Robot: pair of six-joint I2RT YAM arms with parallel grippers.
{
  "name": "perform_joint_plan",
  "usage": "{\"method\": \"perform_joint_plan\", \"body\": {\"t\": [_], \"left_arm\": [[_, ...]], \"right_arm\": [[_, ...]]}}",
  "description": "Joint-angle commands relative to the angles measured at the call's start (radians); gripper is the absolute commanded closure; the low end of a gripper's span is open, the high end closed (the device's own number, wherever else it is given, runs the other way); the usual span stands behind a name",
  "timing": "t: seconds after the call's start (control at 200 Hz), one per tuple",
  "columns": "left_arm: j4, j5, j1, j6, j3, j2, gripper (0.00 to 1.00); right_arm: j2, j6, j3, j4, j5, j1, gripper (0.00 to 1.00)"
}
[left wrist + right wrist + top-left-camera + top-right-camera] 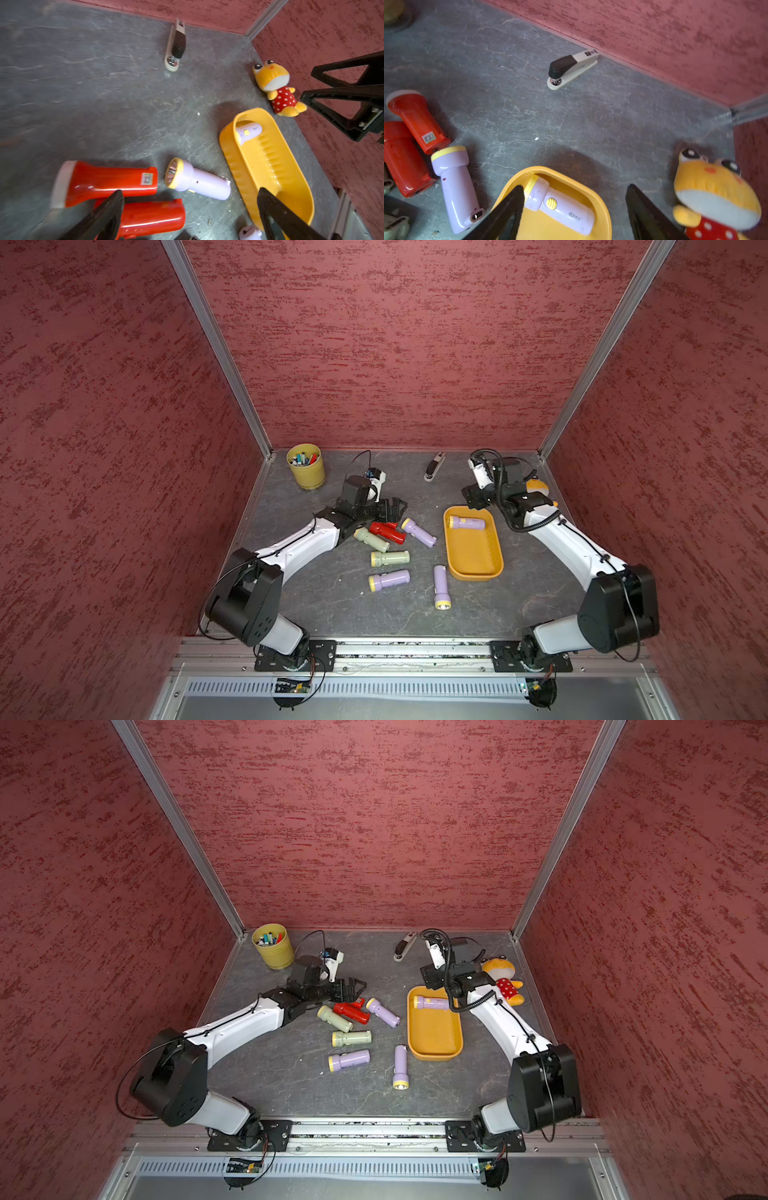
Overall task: Put the flashlights into the storage boxes
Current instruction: Place the flashlight at the storage box, then adjust the storage box at the center of the board.
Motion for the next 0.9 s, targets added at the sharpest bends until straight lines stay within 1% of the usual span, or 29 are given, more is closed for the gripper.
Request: {"method": "perform_joint_plan", "body": {"t": [0.0,0.09,0.14,0.301,0.481,0.691,0.897], "left_arm": [[0.024,0.109,-0.051,-0.049,0.070,0.076,0.01],[0.013,0.155,-0.097,-0.064,0.138,0.153,0.01],[0.004,0.180,-0.120,-0.066,0.175,0.195,0.01],[-0.028,0.221,-0.176,-0.089,0.287,0.320,0.01],[-0.073,0.243,-0.208,-0.100,0.394,0.417,0.01],[-0.116,0.250,-0.232,-0.096,0.471,0.496,0.01],[-0.137,0.252,-0.257,-0.094,0.538,0.559,0.02]], "right_arm": [[-0.115,0.372,-0.090,-0.119,-0.019,-0.071,0.17],[-0.203,0.489,-0.197,-0.137,-0.105,-0.144,0.17],[-0.241,0.531,-0.251,-0.146,-0.141,-0.174,0.16],[-0.313,0.605,-0.372,-0.161,-0.215,-0.195,0.16],[-0.357,0.640,-0.474,-0.123,-0.294,-0.195,0.18],[-0.388,0.640,-0.515,-0.111,-0.335,-0.195,0.21],[-0.401,0.647,-0.548,-0.095,-0.403,-0.191,0.28]]}}
